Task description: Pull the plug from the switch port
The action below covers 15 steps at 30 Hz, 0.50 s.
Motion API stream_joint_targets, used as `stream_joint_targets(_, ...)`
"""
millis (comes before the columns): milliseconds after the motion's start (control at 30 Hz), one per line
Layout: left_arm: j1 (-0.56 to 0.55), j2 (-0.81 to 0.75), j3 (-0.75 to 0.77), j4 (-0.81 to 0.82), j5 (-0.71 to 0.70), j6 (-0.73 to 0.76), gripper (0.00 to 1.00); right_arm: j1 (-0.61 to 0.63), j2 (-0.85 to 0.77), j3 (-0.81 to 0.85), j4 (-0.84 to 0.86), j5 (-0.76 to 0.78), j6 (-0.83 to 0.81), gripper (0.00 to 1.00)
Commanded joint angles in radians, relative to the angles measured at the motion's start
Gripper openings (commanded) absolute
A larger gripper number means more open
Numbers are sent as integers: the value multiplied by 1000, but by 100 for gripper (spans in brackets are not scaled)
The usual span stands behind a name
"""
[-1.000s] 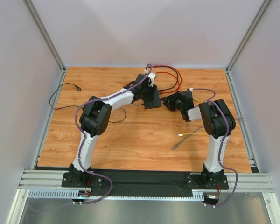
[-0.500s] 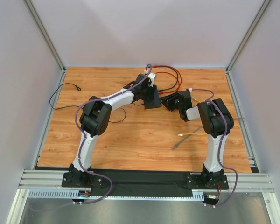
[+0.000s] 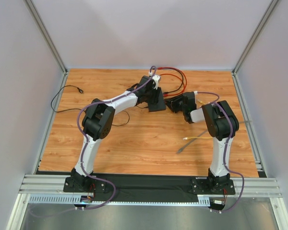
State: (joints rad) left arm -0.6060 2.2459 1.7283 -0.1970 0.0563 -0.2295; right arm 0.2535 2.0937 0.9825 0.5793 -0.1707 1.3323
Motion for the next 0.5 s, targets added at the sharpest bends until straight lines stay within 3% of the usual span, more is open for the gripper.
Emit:
stream_joint_targets(0, 2, 4, 17, 18, 16, -10, 53, 9, 37, 27, -59, 37, 10, 35)
stream_joint_targets(467, 3, 7, 22, 11, 23, -8, 53, 13, 57, 27, -56, 31, 31, 25)
